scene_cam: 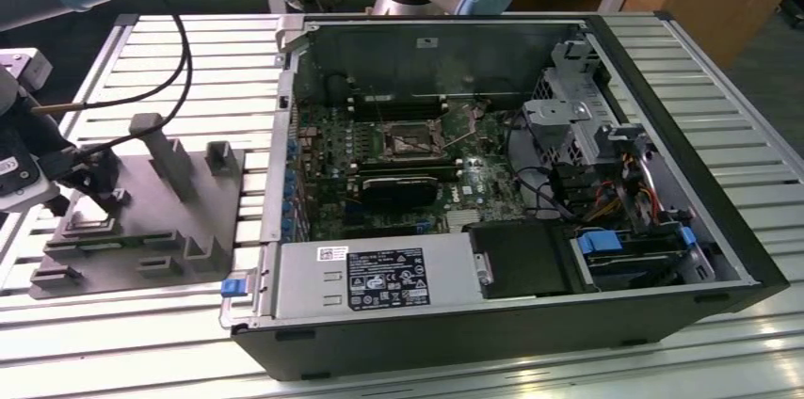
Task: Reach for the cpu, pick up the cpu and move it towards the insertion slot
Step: 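Pick up the cpu and move it towards the insertion slot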
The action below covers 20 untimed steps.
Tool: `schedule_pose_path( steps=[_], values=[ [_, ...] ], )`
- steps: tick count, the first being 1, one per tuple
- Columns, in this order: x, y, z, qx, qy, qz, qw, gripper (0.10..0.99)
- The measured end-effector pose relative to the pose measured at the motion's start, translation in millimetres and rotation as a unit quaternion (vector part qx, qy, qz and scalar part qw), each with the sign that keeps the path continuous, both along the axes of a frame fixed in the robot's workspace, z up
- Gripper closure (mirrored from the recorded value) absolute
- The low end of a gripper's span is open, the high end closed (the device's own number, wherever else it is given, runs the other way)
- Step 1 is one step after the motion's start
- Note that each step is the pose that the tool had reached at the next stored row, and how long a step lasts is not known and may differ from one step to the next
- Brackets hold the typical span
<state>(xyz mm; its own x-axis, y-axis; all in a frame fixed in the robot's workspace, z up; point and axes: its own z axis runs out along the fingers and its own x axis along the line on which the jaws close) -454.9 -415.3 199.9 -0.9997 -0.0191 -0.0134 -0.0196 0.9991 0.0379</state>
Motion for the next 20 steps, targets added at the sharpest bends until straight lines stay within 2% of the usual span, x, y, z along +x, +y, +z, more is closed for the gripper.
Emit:
schedule_pose_path(
  steps=[1, 2, 5, 10, 11, 20],
  values=[
    [0.0, 0.0, 0.0, 0.0, 0.0, 0.0, 1.0, 0.502],
    [0.0, 0.0, 0.0, 0.0, 0.0, 0.0, 1.0, 0.439],
    [-0.1, 0.0, -1.0, 0.0001, -0.0008, 0.0, 1.0, 0.439],
    [0.0, 0.0, -6.0, 0.0005, -0.008, 0.0, 1.0, 0.439],
    [0.0, 0.0, -6.5, 0.0009, -0.0087, 0.0, 1.0, 0.439],
    [-1.7, 4.7, -8.8, 0.0012, -0.009, 0.0, 1.0, 0.439]
  ],
)
